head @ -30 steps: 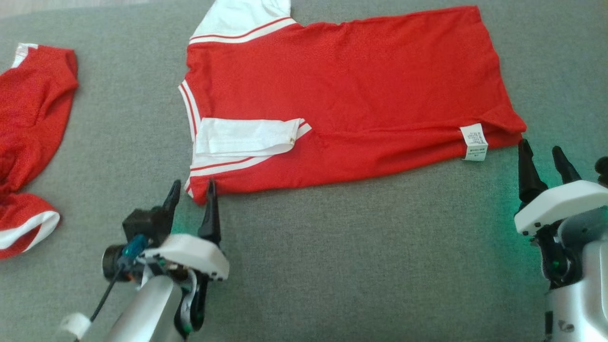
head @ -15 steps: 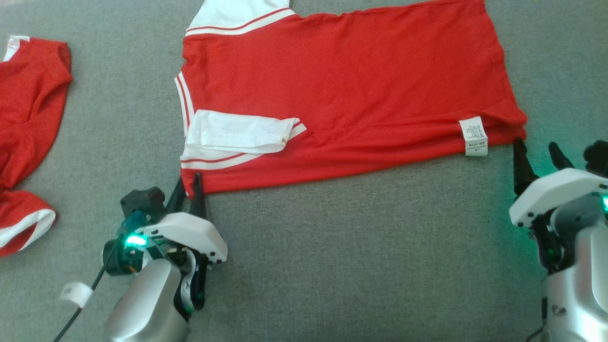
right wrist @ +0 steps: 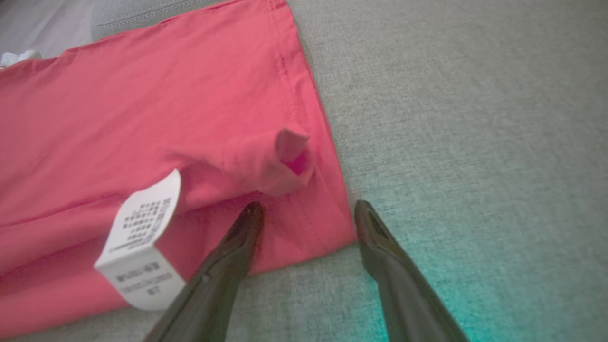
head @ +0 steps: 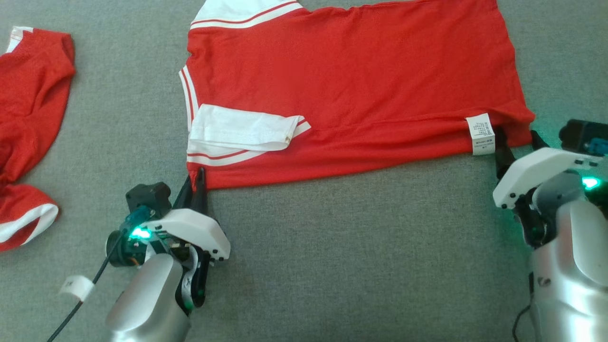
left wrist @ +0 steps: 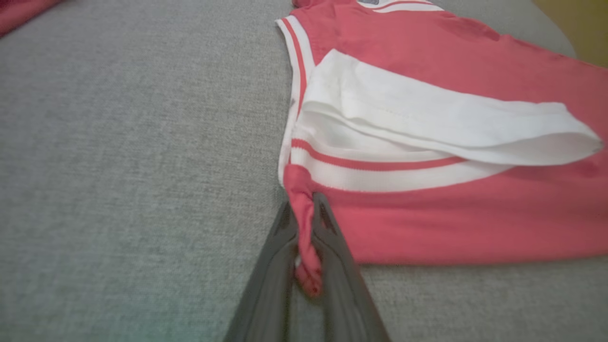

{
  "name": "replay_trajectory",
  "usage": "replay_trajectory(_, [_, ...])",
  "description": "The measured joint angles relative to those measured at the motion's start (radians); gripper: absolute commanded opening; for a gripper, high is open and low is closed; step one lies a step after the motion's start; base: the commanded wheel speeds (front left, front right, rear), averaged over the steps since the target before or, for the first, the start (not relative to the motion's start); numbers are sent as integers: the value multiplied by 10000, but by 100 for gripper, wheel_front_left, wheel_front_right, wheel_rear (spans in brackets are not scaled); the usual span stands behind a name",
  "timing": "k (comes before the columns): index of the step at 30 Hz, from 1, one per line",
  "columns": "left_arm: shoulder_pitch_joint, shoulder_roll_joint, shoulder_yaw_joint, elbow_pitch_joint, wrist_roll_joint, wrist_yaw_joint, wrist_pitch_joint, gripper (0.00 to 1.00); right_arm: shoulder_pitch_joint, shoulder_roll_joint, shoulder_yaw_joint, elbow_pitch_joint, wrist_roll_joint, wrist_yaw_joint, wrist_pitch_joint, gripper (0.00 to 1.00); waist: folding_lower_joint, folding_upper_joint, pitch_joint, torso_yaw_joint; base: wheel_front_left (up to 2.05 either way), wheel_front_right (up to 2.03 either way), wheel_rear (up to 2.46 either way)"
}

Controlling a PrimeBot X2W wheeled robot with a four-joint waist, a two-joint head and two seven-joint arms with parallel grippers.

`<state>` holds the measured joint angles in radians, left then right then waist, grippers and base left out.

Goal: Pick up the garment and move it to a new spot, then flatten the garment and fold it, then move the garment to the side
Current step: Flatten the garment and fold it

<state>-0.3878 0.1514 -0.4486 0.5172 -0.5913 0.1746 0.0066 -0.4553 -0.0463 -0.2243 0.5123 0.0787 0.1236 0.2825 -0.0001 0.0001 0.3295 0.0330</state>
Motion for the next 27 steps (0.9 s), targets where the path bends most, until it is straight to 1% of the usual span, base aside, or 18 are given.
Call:
replay_trajectory(2, [-9,4,-21,54,0,-71,-84,0,-222,-6,-128,311,-128,0,-2,98,1,0,-36,9,0,0,0])
replay_trajectory(3, [-22,10,-29,92,0,-109,-88,0,-322,-6,-196,470,-128,0,-15,44,1,0,-65,16,0,0,0])
replay_trajectory(4, [-29,27,-40,134,2,-167,-119,0,-374,-17,-165,593,-127,0,-29,0,1,0,-99,20,0,0,0])
replay_trajectory(9, [84,178,-148,94,13,-180,-148,0,-242,-15,-96,794,270,0,-190,0,4,0,-415,1,0,0,0])
replay_trajectory(12, [644,481,-171,-529,10,-157,144,0,426,-8,-40,311,677,0,-90,0,3,0,-716,-12,0,0,0])
replay_trajectory(13, [644,481,-171,-529,10,-157,144,0,426,-8,-40,311,677,0,-90,0,3,0,-716,-12,0,0,0])
replay_trajectory(14, [939,635,-190,-828,10,-98,299,0,759,4,-15,27,765,0,36,0,3,0,-826,-15,0,0,0])
replay_trajectory(19, [2657,1590,-322,-2765,-6,439,1419,0,2721,54,15,-1649,1166,6,1058,0,0,0,-1361,-43,0,0,0])
replay_trajectory(21, [3312,1860,-355,-3578,-23,744,1854,0,3412,61,77,-2265,1354,6,1490,0,-1,0,-1492,-67,0,0,0])
replay_trajectory(24, [4186,2111,-366,-4489,-249,1068,2337,0,4172,61,188,-2884,1680,6,2017,0,-1,0,-1575,-122,0,0,0])
replay_trajectory(25, [4423,2161,-374,-4675,-299,1158,2495,18,4350,61,211,-3035,1774,6,2128,100,-1,0,-1580,-129,0,0,0])
replay_trajectory(26, [4625,2196,-385,-4821,-366,1179,2579,50,4502,61,230,-3181,1829,6,2205,100,-1,0,-1582,-131,0,0,0])
replay_trajectory(27, [4767,2238,-431,-4959,-364,1191,2608,50,4589,61,247,-3289,1875,6,2230,100,0,0,-1583,-136,0,0,0])
